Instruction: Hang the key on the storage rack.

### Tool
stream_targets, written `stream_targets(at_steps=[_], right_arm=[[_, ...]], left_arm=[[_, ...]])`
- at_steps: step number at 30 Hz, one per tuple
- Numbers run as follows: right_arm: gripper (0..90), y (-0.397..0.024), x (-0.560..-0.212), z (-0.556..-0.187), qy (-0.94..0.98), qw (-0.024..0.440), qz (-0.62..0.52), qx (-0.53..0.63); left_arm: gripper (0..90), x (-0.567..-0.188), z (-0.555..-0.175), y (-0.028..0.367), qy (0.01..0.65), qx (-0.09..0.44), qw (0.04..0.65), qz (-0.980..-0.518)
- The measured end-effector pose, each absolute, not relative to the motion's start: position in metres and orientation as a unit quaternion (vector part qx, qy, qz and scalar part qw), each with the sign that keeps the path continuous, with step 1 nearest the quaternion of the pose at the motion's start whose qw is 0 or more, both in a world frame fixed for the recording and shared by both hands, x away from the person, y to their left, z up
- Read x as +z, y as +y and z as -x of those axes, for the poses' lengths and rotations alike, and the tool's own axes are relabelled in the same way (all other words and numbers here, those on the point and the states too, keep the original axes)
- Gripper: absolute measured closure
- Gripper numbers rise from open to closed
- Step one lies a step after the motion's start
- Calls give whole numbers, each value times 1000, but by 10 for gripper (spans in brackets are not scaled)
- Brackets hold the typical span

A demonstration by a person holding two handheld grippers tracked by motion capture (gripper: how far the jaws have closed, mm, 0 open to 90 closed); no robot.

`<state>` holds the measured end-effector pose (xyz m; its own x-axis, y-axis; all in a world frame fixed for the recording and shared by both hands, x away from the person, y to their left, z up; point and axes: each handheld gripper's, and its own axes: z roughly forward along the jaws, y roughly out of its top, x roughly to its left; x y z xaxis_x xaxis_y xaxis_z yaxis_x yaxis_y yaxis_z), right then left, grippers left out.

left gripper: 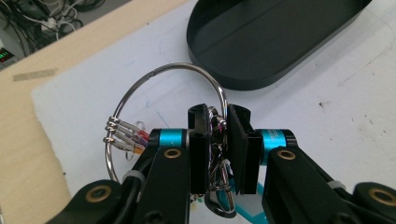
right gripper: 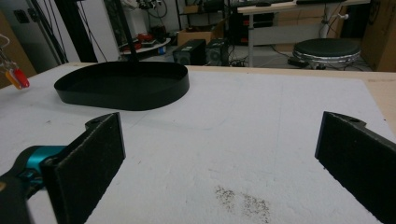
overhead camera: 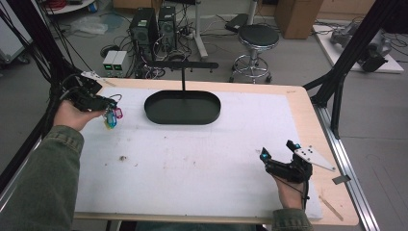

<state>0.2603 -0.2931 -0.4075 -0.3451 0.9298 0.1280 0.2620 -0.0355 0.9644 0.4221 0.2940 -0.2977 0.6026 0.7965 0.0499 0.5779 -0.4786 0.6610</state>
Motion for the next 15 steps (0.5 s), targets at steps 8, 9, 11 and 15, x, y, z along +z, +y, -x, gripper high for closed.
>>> stream_targets(at_steps=[8,9,11,15], right_arm=[[5,-294,-407,-259,618,310,-481,538],[5,-294,-407,-259,618,311,-481,539],[5,-294,-407,-259,618,309,-482,539],[5,-294,-407,-259,618,310,-481,539]], left_arm=[[790,-277,-418,292,403,190,315,-838],[790,-275,-417,292,401,190,318,-838],[790,-270,-417,290,397,194,321,-838],[790,-261,-417,285,391,199,322,-839]])
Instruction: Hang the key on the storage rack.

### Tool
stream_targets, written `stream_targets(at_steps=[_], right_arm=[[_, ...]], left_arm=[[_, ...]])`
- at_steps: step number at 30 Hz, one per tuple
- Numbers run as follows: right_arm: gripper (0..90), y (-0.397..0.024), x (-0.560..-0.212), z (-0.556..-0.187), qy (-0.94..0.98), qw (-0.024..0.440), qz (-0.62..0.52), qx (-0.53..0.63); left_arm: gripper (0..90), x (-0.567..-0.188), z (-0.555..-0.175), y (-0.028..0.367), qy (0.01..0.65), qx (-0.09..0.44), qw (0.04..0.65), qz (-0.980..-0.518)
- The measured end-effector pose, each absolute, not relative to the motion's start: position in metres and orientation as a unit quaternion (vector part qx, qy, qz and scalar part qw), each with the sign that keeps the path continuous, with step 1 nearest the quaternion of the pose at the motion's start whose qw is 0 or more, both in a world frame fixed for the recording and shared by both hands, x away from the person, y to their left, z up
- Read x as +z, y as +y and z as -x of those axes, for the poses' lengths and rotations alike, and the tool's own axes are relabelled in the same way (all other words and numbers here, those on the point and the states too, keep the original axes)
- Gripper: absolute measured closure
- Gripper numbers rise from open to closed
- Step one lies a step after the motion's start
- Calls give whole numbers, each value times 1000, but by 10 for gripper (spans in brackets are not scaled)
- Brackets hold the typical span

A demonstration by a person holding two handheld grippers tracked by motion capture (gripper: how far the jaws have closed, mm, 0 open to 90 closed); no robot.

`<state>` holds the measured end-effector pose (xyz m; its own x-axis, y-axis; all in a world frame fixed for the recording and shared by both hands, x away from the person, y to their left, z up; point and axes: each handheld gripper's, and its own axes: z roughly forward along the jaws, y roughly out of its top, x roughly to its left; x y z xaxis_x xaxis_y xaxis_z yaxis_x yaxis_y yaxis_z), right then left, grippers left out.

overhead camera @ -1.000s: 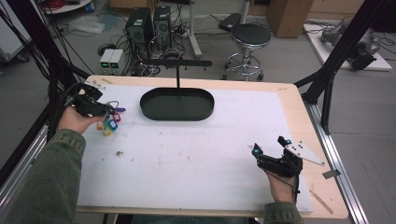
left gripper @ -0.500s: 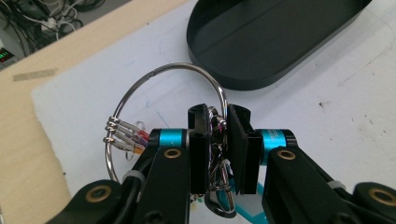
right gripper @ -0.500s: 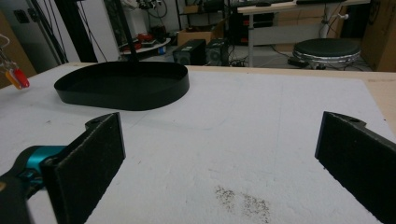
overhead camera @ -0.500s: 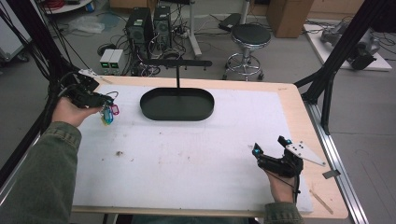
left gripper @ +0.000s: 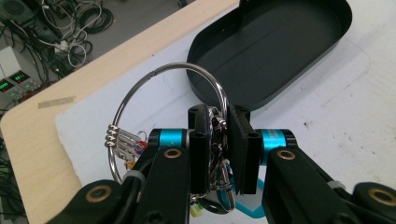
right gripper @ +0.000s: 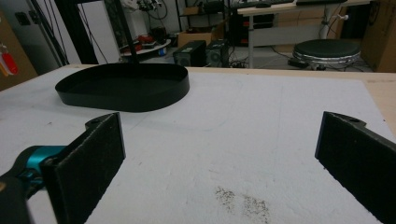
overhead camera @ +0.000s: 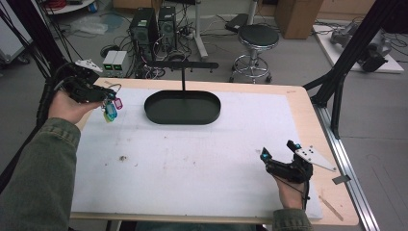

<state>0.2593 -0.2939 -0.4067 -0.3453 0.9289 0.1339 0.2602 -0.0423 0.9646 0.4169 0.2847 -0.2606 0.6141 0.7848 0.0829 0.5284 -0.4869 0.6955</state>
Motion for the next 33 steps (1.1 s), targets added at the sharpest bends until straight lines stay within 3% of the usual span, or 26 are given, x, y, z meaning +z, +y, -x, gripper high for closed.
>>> stream_targets(at_steps=[18,33], right_arm=[[5,-293,-407,-260,621,307,-480,538],[5,-295,-407,-256,620,303,-479,542]], left_arm=[[790,-225,-431,263,376,216,328,-840],[790,-226,-458,226,364,218,321,-847]])
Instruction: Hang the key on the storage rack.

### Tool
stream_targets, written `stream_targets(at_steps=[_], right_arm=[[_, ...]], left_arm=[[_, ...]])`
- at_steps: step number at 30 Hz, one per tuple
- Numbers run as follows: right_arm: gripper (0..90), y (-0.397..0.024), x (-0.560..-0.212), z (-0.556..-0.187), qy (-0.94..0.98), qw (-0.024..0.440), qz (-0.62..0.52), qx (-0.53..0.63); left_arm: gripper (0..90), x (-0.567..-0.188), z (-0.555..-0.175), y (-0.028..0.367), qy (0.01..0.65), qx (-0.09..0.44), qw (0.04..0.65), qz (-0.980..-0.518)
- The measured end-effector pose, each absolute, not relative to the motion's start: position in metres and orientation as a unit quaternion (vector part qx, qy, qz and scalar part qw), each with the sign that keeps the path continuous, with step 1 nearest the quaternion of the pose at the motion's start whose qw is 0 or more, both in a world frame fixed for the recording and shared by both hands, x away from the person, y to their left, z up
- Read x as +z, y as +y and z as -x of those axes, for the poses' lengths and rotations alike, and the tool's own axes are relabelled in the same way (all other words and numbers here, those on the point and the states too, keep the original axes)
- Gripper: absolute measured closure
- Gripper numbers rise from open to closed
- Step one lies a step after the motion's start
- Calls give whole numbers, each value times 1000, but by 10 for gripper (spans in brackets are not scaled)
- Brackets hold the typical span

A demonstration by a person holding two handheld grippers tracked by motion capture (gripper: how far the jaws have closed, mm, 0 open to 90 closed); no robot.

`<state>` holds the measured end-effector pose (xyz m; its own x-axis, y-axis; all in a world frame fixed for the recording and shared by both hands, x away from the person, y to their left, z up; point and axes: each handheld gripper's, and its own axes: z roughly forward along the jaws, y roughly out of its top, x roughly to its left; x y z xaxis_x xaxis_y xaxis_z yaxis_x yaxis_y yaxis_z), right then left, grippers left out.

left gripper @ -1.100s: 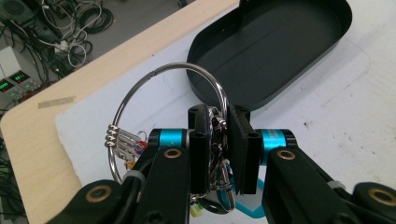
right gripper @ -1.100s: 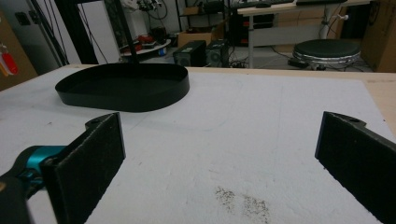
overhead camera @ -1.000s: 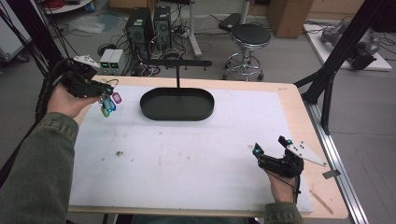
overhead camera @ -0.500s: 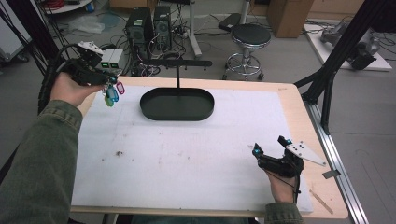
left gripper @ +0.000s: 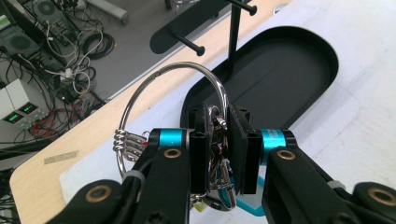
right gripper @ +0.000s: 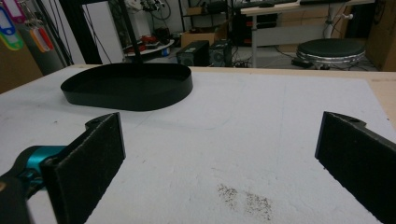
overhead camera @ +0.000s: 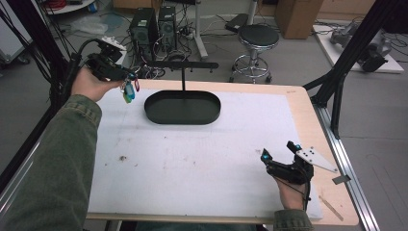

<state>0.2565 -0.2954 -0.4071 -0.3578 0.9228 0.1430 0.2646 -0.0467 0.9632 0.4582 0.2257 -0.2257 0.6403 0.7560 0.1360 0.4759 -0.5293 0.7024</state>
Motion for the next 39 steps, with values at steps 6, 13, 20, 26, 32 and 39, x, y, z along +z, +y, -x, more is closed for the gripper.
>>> stream_targets(at_steps=[6,13,20,26,32,39], right_arm=[[5,-295,-408,-256,622,298,-478,543],[5,-296,-408,-255,623,301,-474,545],[5,-296,-409,-255,624,300,-474,544],[5,-296,-409,-255,622,300,-476,545],[5,-297,-409,-255,620,301,-477,546],[5,-297,-409,-255,621,300,-477,545]], left_arm=[[790,-229,-468,211,367,217,317,-847],[789,-234,-479,197,369,220,310,-848],[789,-243,-489,193,380,223,309,-843],[789,-246,-494,188,382,225,318,-838],[789,-250,-497,184,388,224,318,-835],[791,-259,-498,186,400,209,340,-825]])
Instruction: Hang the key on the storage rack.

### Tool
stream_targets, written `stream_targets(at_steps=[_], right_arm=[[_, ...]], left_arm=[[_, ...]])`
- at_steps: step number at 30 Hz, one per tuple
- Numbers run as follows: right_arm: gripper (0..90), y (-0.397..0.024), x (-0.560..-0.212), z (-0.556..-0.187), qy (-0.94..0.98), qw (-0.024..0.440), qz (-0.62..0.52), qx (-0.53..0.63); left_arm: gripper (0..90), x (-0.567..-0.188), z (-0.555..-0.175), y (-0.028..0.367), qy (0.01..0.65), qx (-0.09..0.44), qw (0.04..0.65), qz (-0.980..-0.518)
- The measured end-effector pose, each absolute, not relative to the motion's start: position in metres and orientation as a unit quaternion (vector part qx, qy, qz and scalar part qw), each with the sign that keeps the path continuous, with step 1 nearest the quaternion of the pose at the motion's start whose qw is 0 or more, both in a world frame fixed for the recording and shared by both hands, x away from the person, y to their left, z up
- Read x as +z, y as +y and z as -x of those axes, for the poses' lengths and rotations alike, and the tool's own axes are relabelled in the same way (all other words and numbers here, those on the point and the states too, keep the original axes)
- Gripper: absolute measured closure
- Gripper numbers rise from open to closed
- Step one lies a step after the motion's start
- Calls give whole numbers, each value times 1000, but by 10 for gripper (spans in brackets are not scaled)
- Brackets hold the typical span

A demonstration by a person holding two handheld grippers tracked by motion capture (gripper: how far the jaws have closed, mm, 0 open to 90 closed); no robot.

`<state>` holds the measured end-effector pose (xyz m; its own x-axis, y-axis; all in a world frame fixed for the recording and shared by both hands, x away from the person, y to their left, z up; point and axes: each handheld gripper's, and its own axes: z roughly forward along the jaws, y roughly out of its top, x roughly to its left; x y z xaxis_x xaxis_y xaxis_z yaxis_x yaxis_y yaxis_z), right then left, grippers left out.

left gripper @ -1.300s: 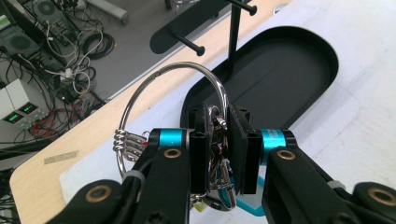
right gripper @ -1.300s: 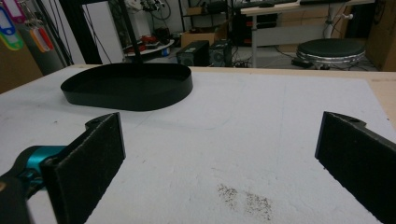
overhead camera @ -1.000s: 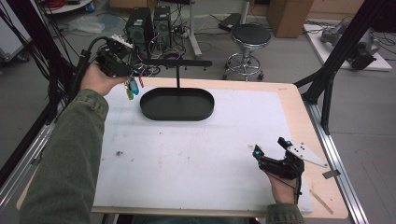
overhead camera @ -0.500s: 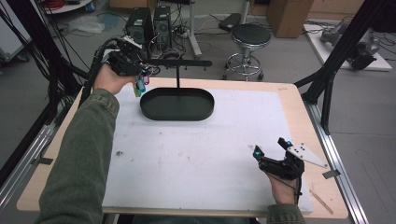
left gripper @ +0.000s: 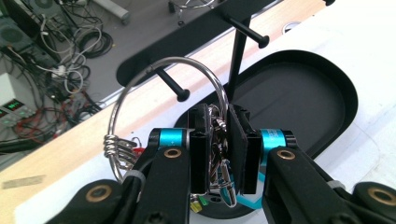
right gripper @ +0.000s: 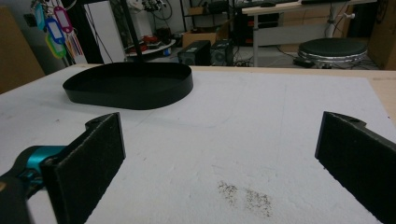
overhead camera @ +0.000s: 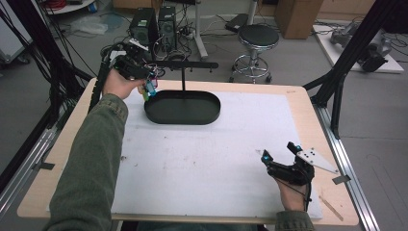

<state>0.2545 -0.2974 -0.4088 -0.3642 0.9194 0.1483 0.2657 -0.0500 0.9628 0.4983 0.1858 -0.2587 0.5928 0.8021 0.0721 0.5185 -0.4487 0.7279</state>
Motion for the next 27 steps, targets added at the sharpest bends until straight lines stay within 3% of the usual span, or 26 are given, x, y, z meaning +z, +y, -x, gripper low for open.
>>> stream_targets(at_steps=[27], right_arm=[[5,-300,-409,-255,618,301,-480,546]], left_arm=[[796,-302,-519,168,408,191,334,-828]])
